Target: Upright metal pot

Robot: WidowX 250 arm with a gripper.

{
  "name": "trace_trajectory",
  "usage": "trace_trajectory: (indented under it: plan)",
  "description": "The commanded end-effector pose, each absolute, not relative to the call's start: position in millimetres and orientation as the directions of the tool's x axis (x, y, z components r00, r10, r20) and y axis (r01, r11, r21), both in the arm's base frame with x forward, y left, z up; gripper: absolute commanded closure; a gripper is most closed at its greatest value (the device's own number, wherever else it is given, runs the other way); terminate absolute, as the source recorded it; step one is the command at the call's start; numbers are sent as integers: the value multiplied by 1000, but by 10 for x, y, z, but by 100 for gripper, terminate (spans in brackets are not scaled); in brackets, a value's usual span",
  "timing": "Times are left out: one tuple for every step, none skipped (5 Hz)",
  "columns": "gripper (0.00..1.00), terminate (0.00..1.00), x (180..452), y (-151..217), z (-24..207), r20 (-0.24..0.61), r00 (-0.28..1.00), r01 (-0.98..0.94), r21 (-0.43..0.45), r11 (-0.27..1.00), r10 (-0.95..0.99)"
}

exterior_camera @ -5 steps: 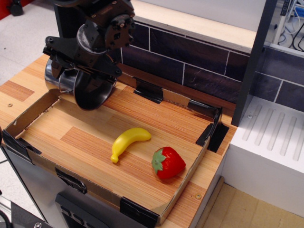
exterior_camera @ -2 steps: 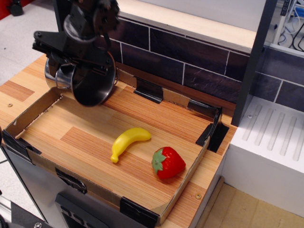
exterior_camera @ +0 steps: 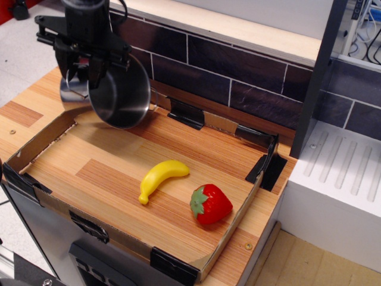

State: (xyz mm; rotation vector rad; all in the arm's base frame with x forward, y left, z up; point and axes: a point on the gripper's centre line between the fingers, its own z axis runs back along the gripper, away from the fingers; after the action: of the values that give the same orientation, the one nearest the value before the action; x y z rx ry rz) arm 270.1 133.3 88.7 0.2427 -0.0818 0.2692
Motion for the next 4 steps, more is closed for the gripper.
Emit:
trace_trajectory:
  plan:
    - [100,0,2587,1432,867,-20,990,-141,86,986,143]
    - [100,0,2500,1381,781,-111,989,-94,31,995,97]
    - [100,0,2492,1423,686,-148,986,-80,9,997,81]
    - [100,0,2595,1505,608,-226,970,-99,-42,994,87]
